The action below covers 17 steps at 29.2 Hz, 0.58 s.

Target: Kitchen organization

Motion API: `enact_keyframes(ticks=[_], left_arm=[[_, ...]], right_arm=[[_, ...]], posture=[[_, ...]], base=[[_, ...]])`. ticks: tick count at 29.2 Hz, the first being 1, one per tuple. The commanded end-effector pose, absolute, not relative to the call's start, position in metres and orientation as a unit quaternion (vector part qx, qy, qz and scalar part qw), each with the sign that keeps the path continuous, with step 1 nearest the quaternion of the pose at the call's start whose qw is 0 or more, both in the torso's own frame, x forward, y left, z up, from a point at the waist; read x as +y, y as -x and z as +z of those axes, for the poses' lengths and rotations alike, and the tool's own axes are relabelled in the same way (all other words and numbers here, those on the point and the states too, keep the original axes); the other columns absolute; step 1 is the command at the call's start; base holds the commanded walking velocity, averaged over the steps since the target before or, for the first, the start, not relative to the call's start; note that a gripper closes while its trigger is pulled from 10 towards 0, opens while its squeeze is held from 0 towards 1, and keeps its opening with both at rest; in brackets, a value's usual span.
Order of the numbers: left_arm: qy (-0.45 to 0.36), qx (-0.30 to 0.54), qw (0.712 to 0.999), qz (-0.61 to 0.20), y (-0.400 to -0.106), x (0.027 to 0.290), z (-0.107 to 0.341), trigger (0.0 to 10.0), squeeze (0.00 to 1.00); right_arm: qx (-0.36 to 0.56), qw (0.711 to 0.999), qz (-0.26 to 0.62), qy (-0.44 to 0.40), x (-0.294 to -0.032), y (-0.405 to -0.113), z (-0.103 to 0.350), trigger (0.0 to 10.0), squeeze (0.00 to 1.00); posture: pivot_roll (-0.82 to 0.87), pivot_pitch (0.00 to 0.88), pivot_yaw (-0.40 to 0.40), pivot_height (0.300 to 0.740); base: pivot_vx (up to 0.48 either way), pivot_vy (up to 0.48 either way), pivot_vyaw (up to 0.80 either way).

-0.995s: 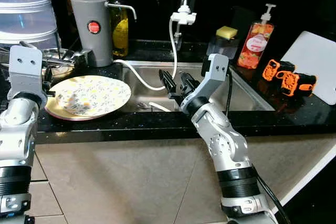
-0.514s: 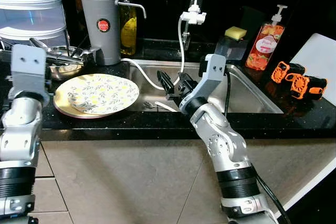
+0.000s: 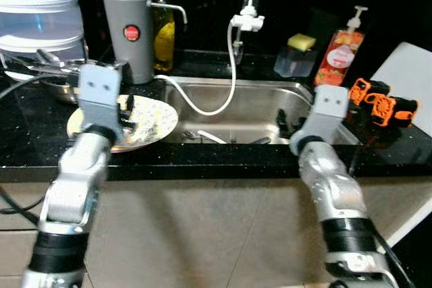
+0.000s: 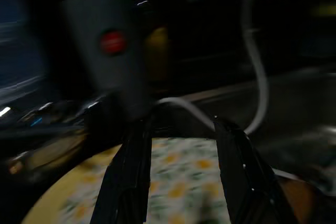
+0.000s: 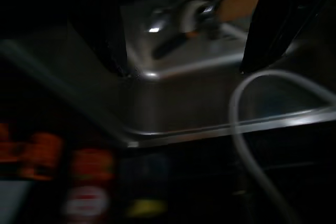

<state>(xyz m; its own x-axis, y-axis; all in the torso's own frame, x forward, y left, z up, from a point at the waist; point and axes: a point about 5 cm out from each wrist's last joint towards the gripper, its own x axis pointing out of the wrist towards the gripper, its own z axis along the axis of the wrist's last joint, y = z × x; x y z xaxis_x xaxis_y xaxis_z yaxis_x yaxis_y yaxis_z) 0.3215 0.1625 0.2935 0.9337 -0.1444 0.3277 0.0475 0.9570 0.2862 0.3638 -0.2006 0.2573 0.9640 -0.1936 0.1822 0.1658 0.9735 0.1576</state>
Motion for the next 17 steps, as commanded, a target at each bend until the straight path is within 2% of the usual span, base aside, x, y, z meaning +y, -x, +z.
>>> enact_keyframes(ticks=[1, 7, 10, 17], left_arm=[[-0.150, -0.194, 0.967, -0.068, -0.320, 0.147, 0.299, 10.0, 0.00], [-0.132, -0.185, 0.973, -0.038, -0.330, 0.150, 0.294, 10.0, 0.00], [-0.136, -0.193, 0.972, -0.013, -0.332, 0.154, 0.287, 10.0, 0.00], [-0.122, -0.193, 0.974, -0.016, -0.335, 0.152, 0.281, 10.0, 0.00]], right_arm=[[-0.119, 0.986, -0.086, -0.075, -0.205, -0.358, 0.263, 10.0, 0.00], [-0.134, 0.987, -0.052, -0.066, -0.189, -0.351, 0.265, 10.0, 0.00], [-0.149, 0.986, -0.066, -0.045, -0.194, -0.347, 0.267, 10.0, 0.00], [-0.186, 0.979, -0.082, -0.017, -0.201, -0.337, 0.275, 10.0, 0.00]], posture=[[0.12, 0.045, -0.017, 0.740], [0.10, 0.036, -0.004, 0.740], [0.07, 0.015, 0.015, 0.740], [0.06, 0.001, 0.024, 0.740]], base=[[0.000, 0.000, 0.00], [0.000, 0.000, 0.00], [0.000, 0.000, 0.00], [0.000, 0.000, 0.00]])
